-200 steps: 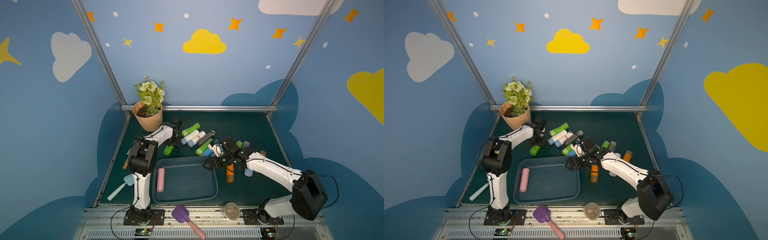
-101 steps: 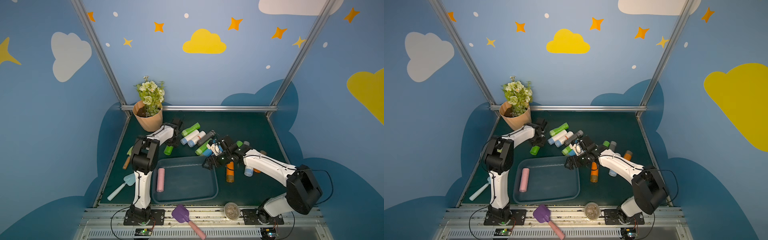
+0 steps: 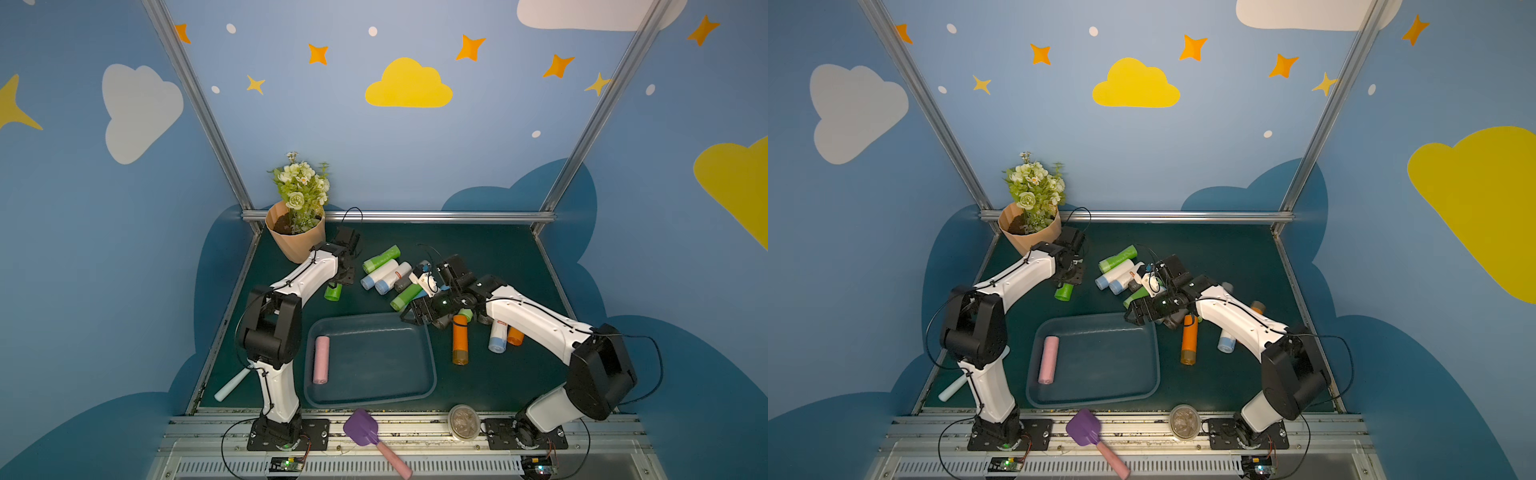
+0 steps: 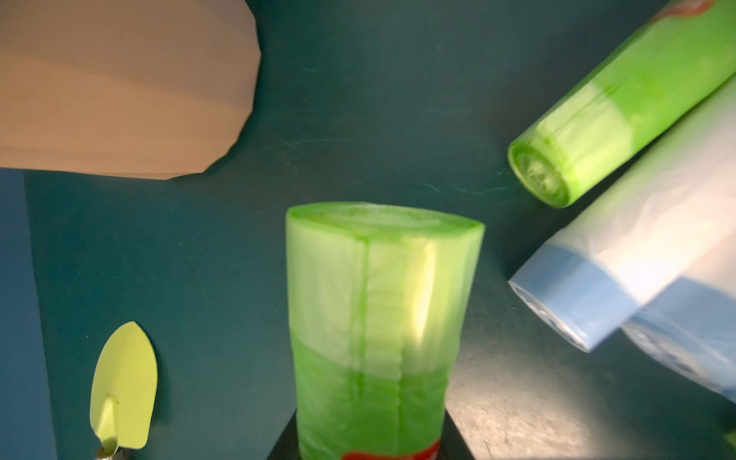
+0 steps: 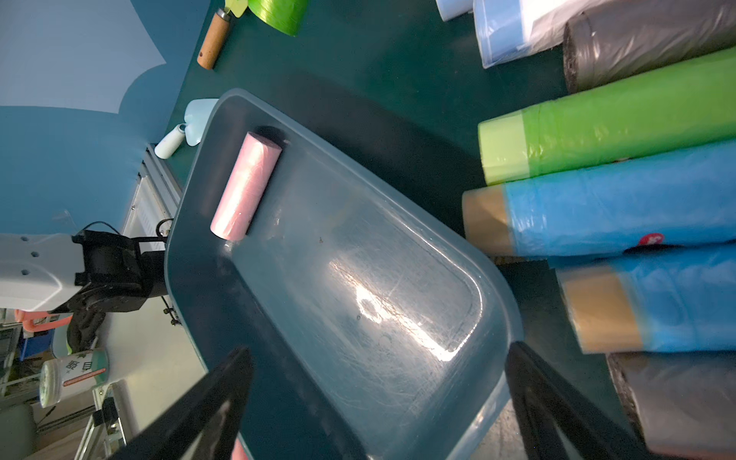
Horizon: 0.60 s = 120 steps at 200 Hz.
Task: Put the roll of trash bags into the storage box
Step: Pick up the roll of trash bags from the center of the board.
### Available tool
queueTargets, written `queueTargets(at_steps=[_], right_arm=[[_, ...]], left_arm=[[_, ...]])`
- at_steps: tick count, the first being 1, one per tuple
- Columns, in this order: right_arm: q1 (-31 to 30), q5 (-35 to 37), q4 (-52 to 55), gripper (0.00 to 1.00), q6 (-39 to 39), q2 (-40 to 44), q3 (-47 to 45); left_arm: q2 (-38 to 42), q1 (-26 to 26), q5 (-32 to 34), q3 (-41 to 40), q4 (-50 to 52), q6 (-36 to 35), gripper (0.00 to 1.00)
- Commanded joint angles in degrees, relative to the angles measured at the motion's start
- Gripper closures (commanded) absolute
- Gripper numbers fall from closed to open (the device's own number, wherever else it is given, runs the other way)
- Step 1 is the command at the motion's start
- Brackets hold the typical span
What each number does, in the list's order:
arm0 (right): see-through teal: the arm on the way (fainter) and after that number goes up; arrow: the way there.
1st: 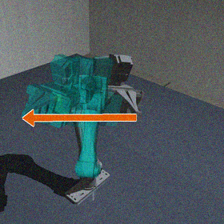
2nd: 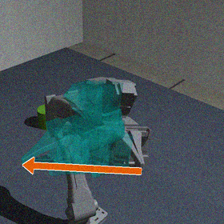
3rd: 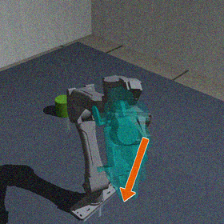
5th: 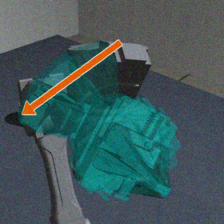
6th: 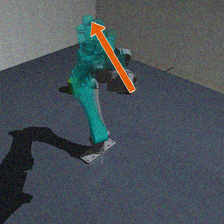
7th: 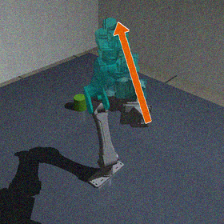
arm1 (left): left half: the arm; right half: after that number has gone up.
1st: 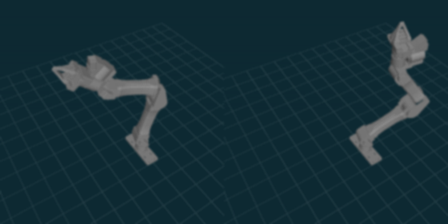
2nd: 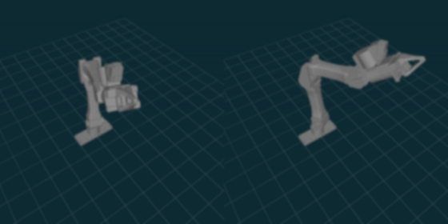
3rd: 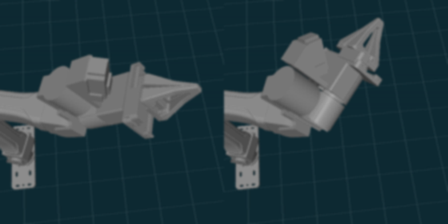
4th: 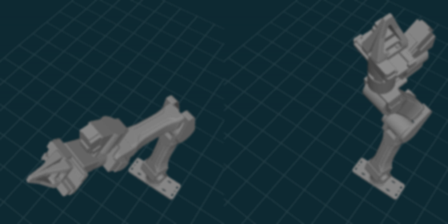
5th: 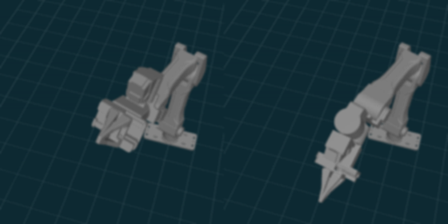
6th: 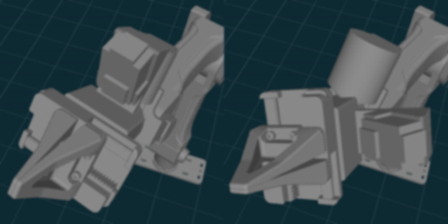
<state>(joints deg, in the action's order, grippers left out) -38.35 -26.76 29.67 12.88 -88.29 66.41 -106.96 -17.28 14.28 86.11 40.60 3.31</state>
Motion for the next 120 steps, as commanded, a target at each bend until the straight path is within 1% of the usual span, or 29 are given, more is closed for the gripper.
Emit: queueTargets(at_steps=[1, 38, 83, 105, 120], right_arm=[[-0.3, -0.6, 0.1, 0.03, 2.2, 2.5, -1.0], [-0.7, 3.6, 0.3, 0.03, 3.8, 8.3, -4.9], [-0.7, 4.9, 1.7, 0.03, 4.0, 13.1, -7.3], [-0.9, 5.4, 1.5, 0.03, 4.4, 14.9, -8.4], [-2.2, 6.7, 1.1, 0.03, 4.2, 17.0, -9.0]], left_arm=[[3.3, 0.1, -1.7, -0.3, 2.0, 2.9, 0.64], [6.4, 0.1, -6.4, -1.1, 4.1, 7.1, 0.64], [15.5, -0.5, -15.5, -8.5, 3.8, 13.4, 0.64], [19.5, -1.0, -16.8, -11.6, 4.9, 15.0, 0.64], [22.5, -1.3, -18.0, -13.6, 5.9, 15.9, 0.64]])
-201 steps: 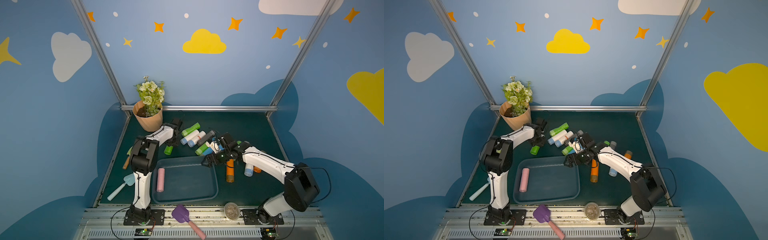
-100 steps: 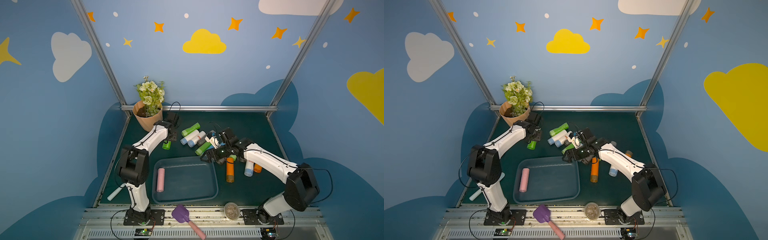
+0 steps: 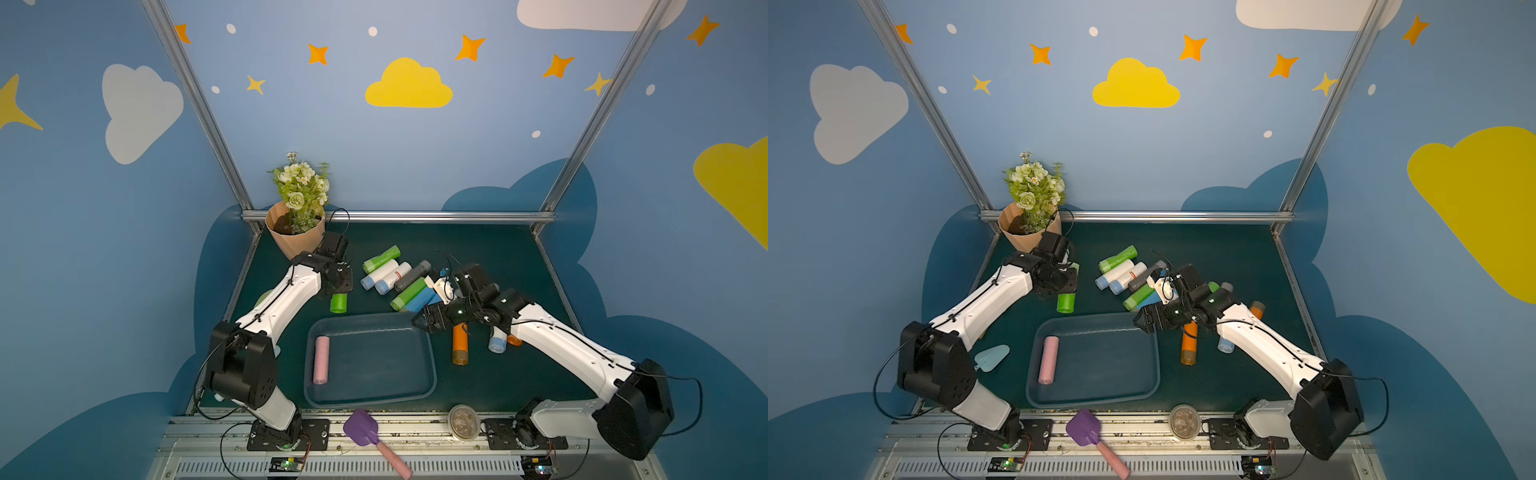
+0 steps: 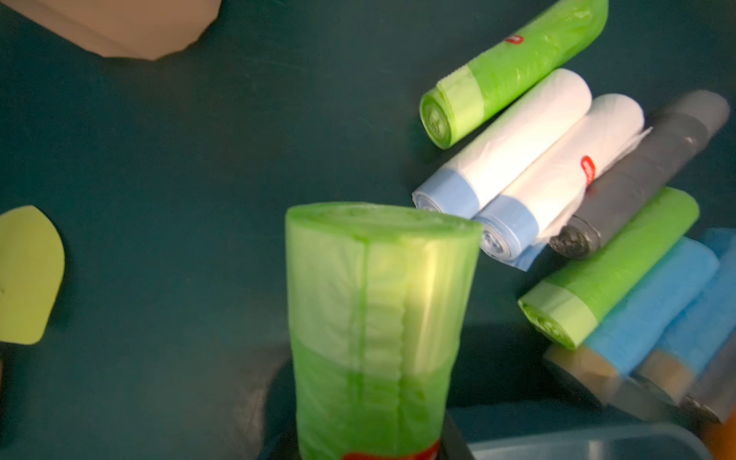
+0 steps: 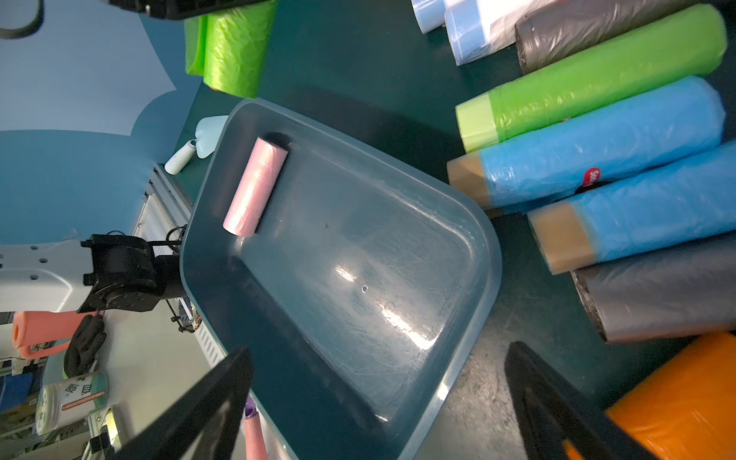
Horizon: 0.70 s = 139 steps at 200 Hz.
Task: Put the roll of trash bags into the storage box
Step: Pick up the roll of trash bags from the center of the board, then place the roll of trash bags in the storage box.
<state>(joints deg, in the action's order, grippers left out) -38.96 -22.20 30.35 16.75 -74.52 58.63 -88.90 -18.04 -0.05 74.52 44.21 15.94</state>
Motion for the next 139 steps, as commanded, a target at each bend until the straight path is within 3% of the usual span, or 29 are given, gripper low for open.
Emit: queueTargets(at_steps=[1, 49, 139], right_arm=[[-1.7, 2.4, 0.4, 0.03, 0.3, 3.3, -1.3], [-7.4, 7.2, 0.9, 0.03, 0.7, 7.5, -3.2], [-13.7, 9.3, -3.1, 0.03, 4.4, 7.6, -6.1]], left_arm=[[4.7, -0.6, -3.7, -2.2, 2.3, 3.4, 0.64], [12.3, -2.0, -8.6, -8.4, 4.5, 6.6, 0.63], [18.3, -8.7, -3.6, -17.4, 6.3, 16.0, 0.63]])
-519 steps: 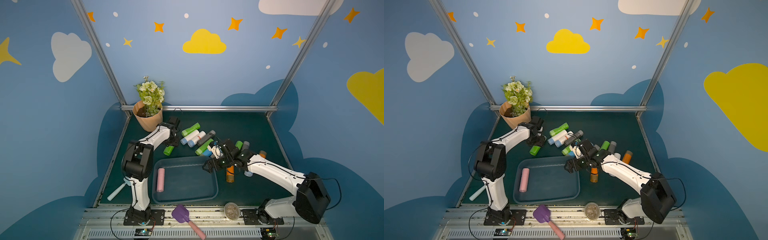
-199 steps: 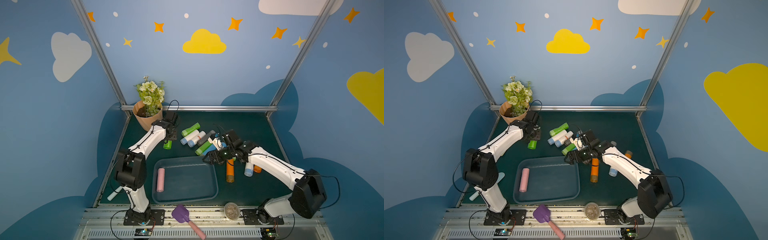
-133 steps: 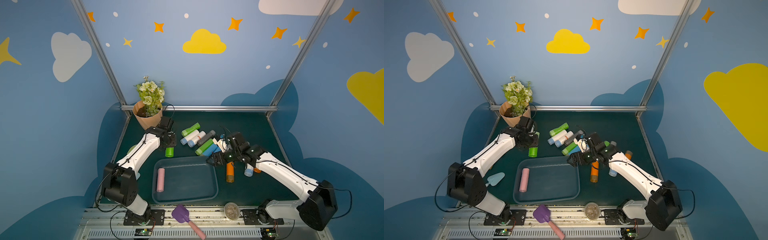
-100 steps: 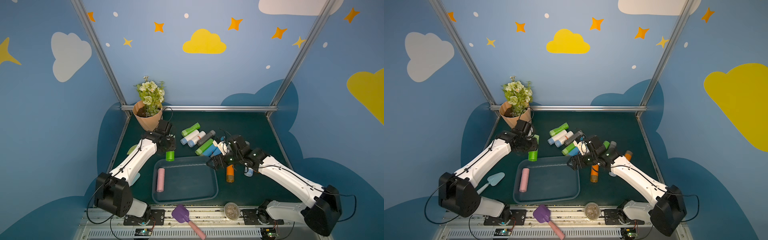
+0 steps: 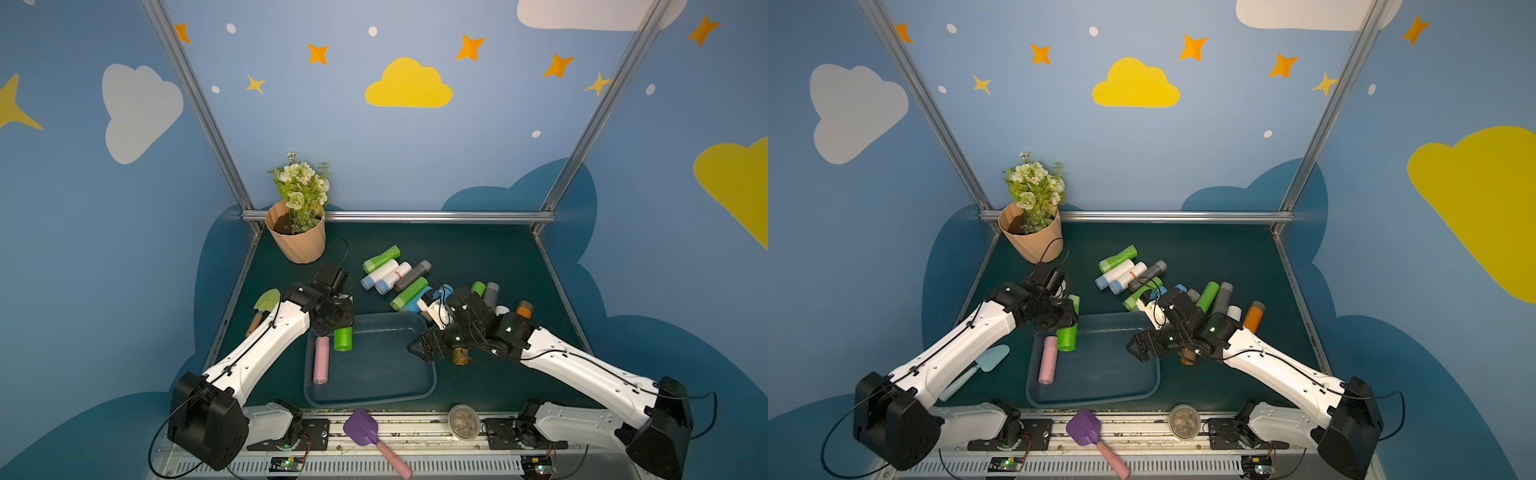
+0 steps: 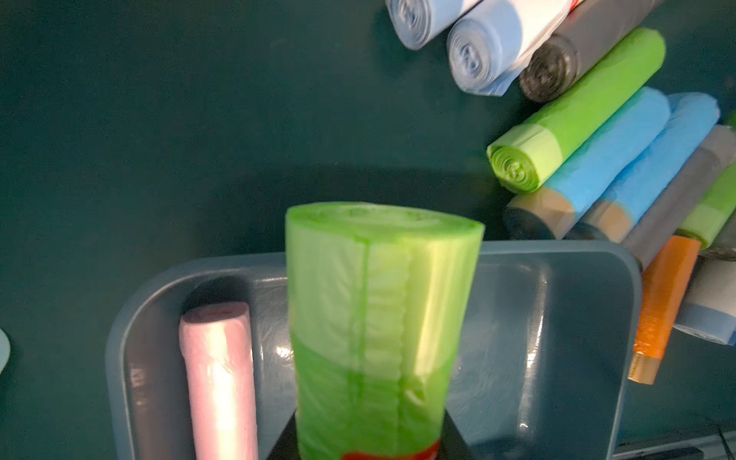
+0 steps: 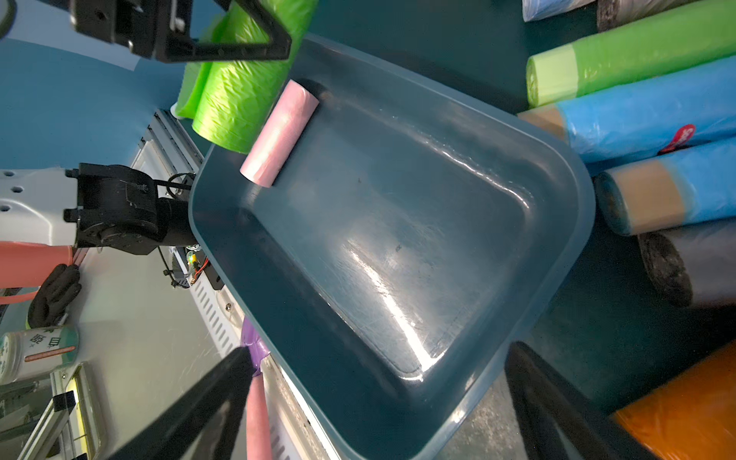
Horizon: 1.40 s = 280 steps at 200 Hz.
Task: Put the roll of trash bags into the storage box
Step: Place the roll of trash bags in the storage box.
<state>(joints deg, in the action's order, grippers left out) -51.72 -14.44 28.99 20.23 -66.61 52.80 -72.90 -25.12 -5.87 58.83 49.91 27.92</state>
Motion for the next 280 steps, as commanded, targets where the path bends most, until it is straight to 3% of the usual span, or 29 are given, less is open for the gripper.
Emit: queueTargets(at_steps=[1, 82, 123, 280], right_arm=[[-1.0, 1.6, -1.7, 0.03, 1.0, -0.4, -0.2], [-2.4, 1.6, -5.2, 0.03, 1.5, -0.6, -3.0], [-2.4, 0.4, -2.2, 0.03, -1.2, -3.5, 0.5], [-4.1, 2.5, -2.6, 0.03, 2.8, -1.3, -2.1]], left_arm=[[2.4, -1.7, 2.2, -1.8, 0.6, 4.2, 0.63], [6.4, -6.1, 5.4, -9.8, 0.7, 10.2, 0.63], [7.7, -6.6, 5.8, -13.3, -0.4, 11.3, 0.63], [0.3, -7.3, 8.8, -12.9, -0.3, 8.1, 0.63]])
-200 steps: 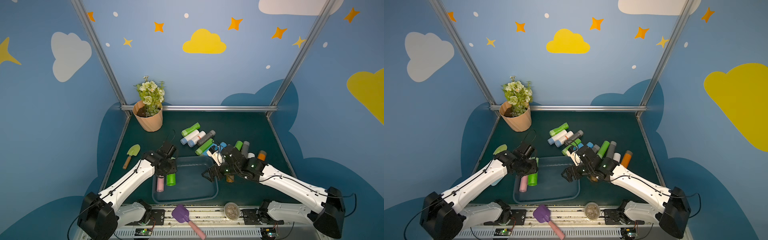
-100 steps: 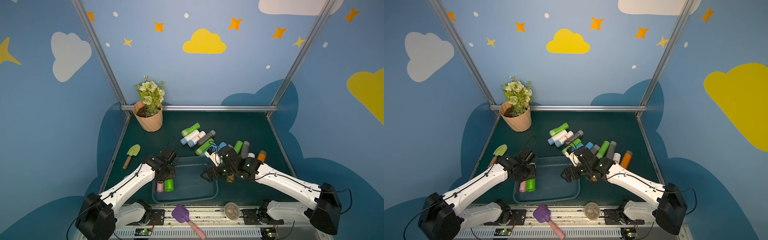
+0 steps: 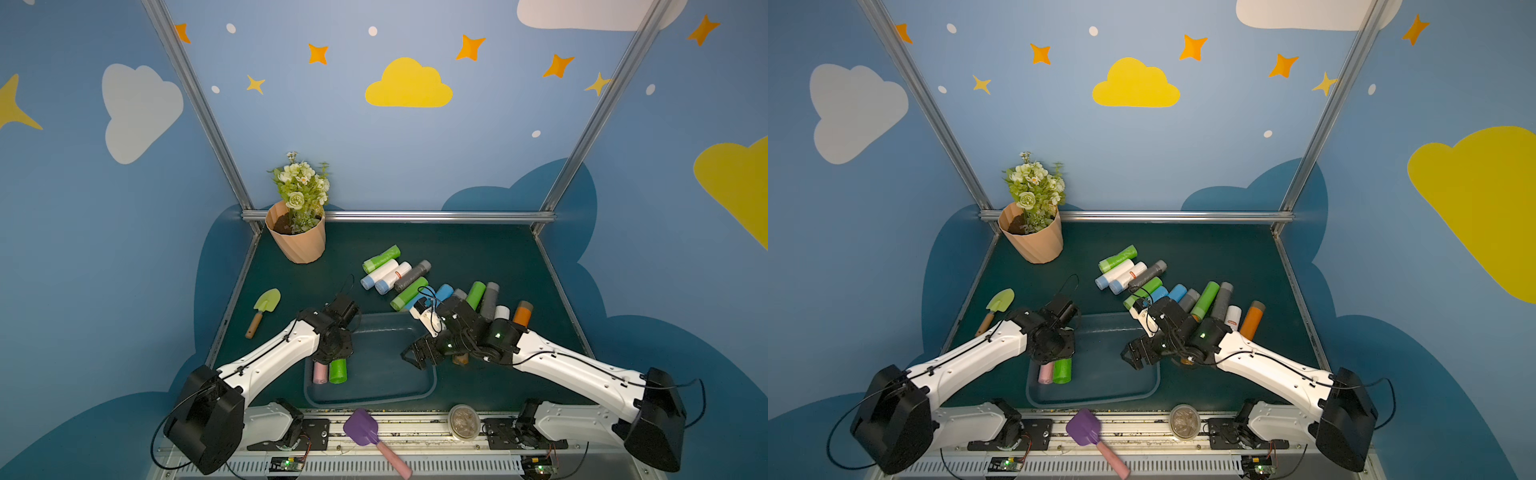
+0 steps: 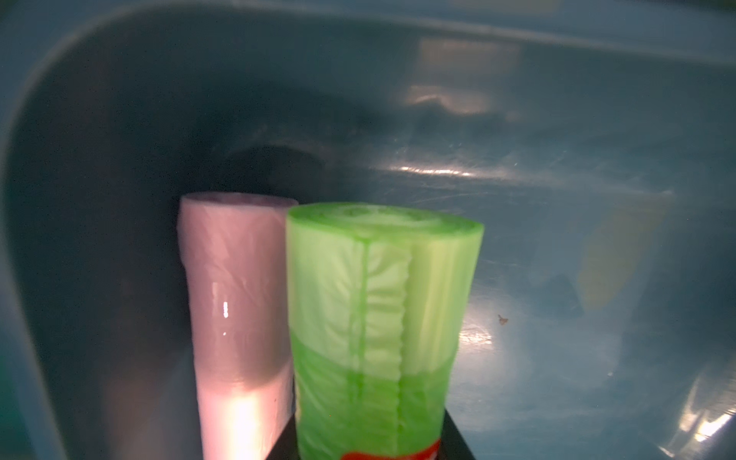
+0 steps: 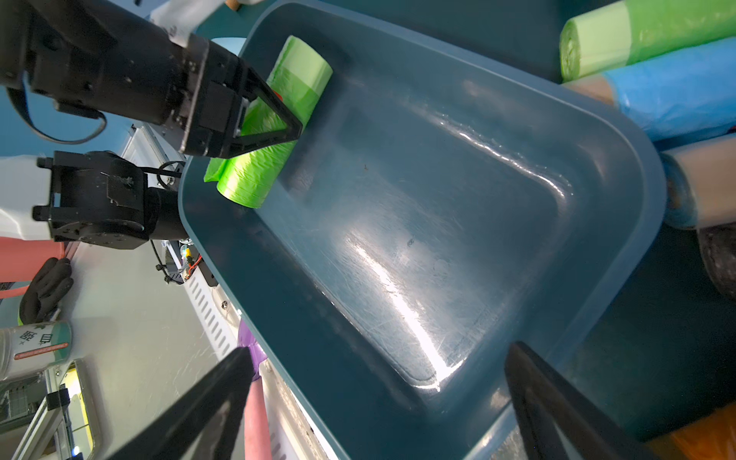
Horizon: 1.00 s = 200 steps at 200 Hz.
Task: Put the roll of trash bags into the storage box
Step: Place the roll of trash bags in the storage box.
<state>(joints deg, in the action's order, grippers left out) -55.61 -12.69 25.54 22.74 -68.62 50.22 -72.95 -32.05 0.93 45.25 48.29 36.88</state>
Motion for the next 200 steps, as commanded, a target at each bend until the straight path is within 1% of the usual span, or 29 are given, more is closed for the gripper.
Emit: queueTargets(at_steps=[1, 47, 92, 200], right_arm=[[-0.2, 0.7, 0.8, 0.03, 0.3, 0.8, 0.5], [-0.6, 0.3, -0.1, 0.03, 0.9, 0.5, 0.0], [-1.1, 0.8, 0.3, 0.03, 1.0, 1.2, -0.5], [-1.2, 1.5, -0.3, 0.03, 1.4, 1.6, -1.0]], left_arm=[[0.4, -0.4, 2.0, 0.6, 1.3, -0.9, 0.63], [-0.1, -0.3, 2.4, 0.3, 1.5, -1.4, 0.63], [-3.0, -0.4, 2.4, 0.1, 0.3, -1.9, 0.62], [-6.1, -0.3, 4.8, -0.3, -0.3, -1.9, 0.62]])
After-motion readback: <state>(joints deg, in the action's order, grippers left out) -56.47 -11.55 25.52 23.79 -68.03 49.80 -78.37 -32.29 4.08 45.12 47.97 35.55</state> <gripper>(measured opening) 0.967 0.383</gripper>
